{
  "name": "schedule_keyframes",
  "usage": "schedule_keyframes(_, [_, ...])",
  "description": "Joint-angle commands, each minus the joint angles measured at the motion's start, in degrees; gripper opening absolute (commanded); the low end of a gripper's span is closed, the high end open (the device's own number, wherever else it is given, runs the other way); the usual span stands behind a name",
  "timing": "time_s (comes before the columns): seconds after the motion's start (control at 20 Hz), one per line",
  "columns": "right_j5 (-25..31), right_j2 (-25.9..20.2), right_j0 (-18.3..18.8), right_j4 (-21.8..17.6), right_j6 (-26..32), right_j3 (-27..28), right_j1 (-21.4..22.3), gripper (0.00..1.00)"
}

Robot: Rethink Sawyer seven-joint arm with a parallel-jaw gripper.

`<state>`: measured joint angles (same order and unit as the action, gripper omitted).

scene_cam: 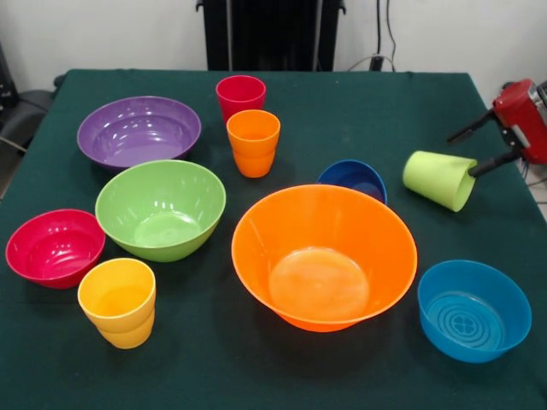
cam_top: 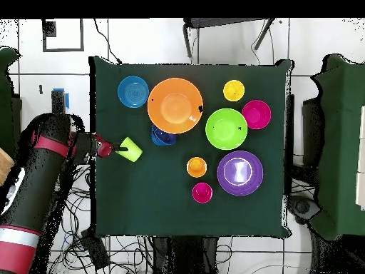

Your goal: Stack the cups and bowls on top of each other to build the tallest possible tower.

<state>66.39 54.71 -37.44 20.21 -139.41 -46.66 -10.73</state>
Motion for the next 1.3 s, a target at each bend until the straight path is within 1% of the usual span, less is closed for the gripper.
schedule_keyframes(0.05, [-6.77, -5.65, -0.64, -4.45, -6.61, -8.70, 1.73, 1.00])
schedule_keyframes(0.2, [-9.15, -5.58, -0.71, -5.63, -5.74, -10.16, 1.89, 1.00])
schedule_keyframes(0.4, [-10.54, -5.34, -0.75, -6.53, -6.01, -10.81, 1.79, 1.00])
schedule_keyframes(0.65, [-10.57, -6.11, -0.59, -5.88, -6.66, -9.97, 1.76, 1.00])
schedule_keyframes(0.8, [-9.53, -5.58, -0.57, -5.36, -7.68, -8.94, 1.19, 1.00])
schedule_keyframes(0.95, [-9.22, -5.58, -0.71, -5.27, -7.88, -9.07, 1.13, 1.00])
schedule_keyframes(1.2, [-10.62, -9.60, 0.31, -3.34, -6.25, -11.63, 3.16, 1.00])
schedule_keyframes(1.3, [-10.66, -10.31, 0.18, -2.93, -6.50, -12.27, 3.52, 1.00])
